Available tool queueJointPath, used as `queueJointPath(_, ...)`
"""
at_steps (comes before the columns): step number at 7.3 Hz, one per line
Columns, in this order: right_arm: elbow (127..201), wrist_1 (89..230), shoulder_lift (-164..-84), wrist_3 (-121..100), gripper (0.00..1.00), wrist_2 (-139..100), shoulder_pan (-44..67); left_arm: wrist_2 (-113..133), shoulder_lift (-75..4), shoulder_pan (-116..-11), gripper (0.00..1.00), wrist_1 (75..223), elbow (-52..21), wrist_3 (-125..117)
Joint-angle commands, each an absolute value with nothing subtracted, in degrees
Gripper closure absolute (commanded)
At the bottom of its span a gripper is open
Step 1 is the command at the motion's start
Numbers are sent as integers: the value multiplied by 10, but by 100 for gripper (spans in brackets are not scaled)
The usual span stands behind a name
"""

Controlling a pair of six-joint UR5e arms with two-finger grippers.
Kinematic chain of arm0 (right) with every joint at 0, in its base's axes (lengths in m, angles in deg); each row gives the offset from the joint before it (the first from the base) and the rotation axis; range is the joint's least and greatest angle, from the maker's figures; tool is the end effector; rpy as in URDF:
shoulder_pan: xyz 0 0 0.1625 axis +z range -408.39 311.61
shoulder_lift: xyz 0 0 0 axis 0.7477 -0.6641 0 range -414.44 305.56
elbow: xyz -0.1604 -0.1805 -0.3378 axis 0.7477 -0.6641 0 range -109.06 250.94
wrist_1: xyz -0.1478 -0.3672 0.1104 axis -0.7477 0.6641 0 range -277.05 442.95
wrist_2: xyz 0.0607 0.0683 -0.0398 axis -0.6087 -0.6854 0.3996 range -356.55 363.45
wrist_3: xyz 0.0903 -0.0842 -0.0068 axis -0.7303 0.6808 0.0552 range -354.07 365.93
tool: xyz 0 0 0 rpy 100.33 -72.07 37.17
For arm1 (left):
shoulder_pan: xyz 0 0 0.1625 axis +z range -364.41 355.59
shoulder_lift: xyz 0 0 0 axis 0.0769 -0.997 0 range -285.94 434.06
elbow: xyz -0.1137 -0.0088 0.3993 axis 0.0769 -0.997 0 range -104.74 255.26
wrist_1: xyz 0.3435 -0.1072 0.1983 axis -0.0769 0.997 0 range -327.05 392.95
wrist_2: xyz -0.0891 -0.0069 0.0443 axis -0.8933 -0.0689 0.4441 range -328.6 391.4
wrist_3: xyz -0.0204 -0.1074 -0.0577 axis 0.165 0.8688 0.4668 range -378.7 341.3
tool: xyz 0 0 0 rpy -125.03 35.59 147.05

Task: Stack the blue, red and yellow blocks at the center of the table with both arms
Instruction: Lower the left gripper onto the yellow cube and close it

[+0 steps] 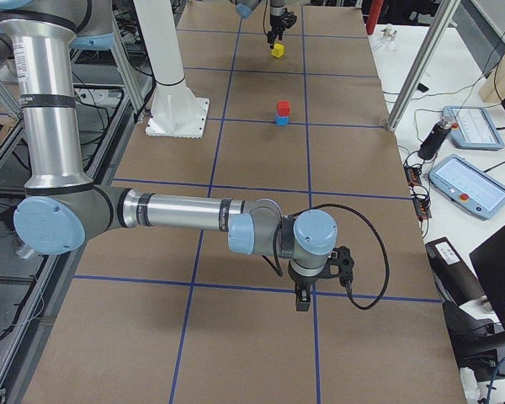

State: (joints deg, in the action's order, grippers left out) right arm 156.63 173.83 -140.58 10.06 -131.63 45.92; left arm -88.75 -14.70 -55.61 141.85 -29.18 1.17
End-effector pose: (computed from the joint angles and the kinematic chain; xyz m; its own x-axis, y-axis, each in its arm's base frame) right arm 0.0843 -0.5093 0.6694 0.7064 -0.0025 0.7078 -0.0243 0.9993 0.0277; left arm 0.2645 -0.4427 0.5265 0.6570 0.4807 -0.5808 -0.3270 0.8758 0.3551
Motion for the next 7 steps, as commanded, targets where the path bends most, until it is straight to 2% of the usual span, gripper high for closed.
queueJointPath(1, 1566, 1739, -1407, 101, 0, -1316, 459, -887, -148, -556, 0, 1455, -256, 12)
queueJointPath(7, 1566, 1738, -1408, 101, 0, -1317, 459, -885, -159, -556, 0, 1455, -216, -15)
